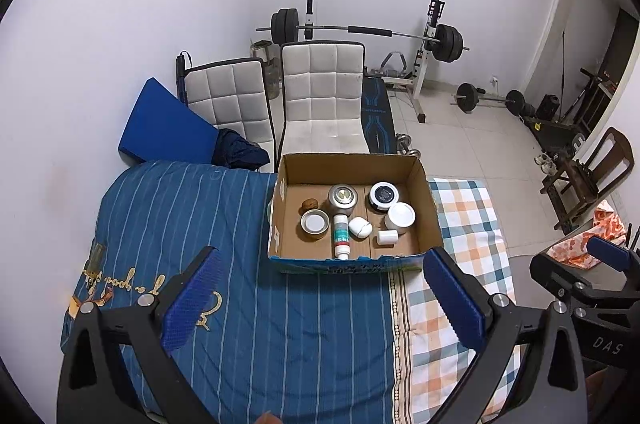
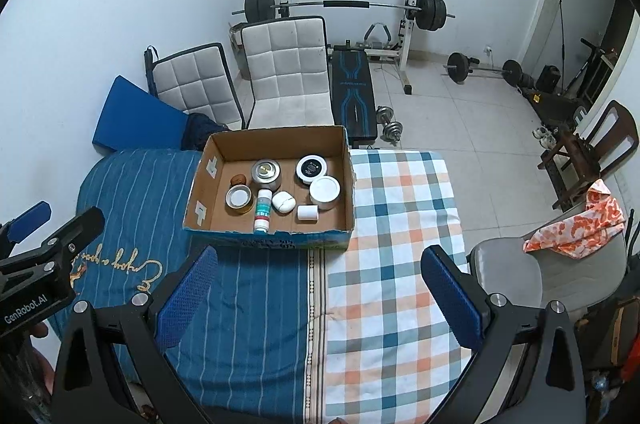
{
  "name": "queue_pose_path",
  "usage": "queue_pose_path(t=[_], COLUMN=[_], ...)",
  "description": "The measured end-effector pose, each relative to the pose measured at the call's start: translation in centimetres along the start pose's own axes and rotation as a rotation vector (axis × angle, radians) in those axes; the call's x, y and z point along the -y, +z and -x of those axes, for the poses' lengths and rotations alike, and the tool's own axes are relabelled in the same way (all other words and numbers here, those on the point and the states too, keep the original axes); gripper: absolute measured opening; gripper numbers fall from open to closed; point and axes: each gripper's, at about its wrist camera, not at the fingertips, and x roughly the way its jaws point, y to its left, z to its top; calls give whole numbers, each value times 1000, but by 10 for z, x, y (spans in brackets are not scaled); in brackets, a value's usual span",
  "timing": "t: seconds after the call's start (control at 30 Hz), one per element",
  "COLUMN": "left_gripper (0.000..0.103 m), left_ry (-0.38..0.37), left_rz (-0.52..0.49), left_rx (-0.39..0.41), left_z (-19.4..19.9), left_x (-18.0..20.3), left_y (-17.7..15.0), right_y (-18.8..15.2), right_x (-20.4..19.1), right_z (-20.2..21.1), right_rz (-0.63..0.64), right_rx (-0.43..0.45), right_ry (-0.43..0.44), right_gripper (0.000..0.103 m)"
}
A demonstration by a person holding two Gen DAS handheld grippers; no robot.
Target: Organize rigid objects
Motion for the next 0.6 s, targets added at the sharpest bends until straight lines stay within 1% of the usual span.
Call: queue_pose_path(t=[0.2, 0.6], left_gripper=[103, 103], left_ry=[1, 9], left_rz=[-1, 14], left_rx=[13, 10], left_z=[3, 5], left_x=[1, -4], left_y=[3, 5], right_y=[1, 6], right_x=[-1, -1], right_z=[1, 5], right_rz=[1, 0], right_rx=[5, 18], right_ry=[-7, -19], right_gripper=[103, 103])
